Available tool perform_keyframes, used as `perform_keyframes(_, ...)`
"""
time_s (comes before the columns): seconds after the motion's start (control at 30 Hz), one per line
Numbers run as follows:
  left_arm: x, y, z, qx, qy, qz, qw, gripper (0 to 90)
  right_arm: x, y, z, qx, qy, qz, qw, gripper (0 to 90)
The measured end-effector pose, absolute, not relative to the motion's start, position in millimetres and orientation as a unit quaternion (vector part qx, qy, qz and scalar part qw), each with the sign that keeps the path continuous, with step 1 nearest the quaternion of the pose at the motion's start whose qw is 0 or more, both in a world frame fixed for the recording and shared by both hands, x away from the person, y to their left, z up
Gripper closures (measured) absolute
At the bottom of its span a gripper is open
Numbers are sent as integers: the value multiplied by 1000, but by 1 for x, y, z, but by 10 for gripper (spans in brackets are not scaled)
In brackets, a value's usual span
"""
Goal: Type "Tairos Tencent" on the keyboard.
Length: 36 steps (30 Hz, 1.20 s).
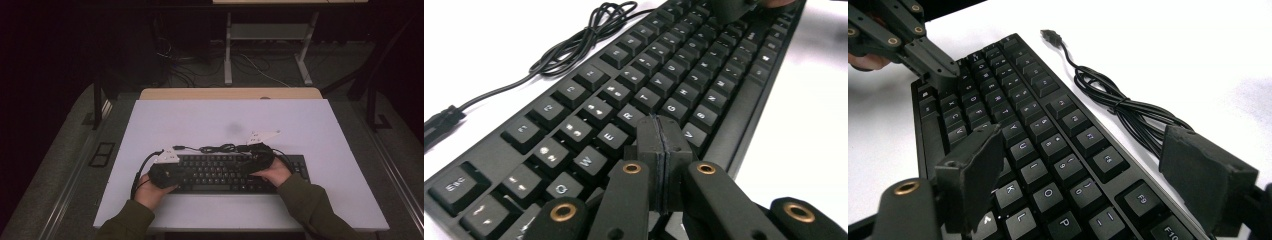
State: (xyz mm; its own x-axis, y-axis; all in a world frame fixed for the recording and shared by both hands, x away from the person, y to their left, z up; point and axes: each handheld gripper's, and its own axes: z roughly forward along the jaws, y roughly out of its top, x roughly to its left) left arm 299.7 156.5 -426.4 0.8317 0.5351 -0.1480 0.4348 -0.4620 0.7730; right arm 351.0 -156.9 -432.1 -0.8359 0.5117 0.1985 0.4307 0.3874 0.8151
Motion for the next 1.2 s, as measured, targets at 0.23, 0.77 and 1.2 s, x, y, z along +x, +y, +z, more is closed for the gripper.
perform_keyframes(0.23, 297, 151, -427, 853, 275, 41, 442, 889, 351, -157, -432, 284, 831, 476, 43, 174)
perform_keyframes(0.77, 292, 134, -431, 869, 239, 14, 433, 889, 352, -158, -433, 285, 831, 476, 43, 174)
perform_keyframes(1.2, 291, 125, -437, 878, 228, 3, 421, 889, 352, -158, -433, 285, 832, 474, 43, 174)
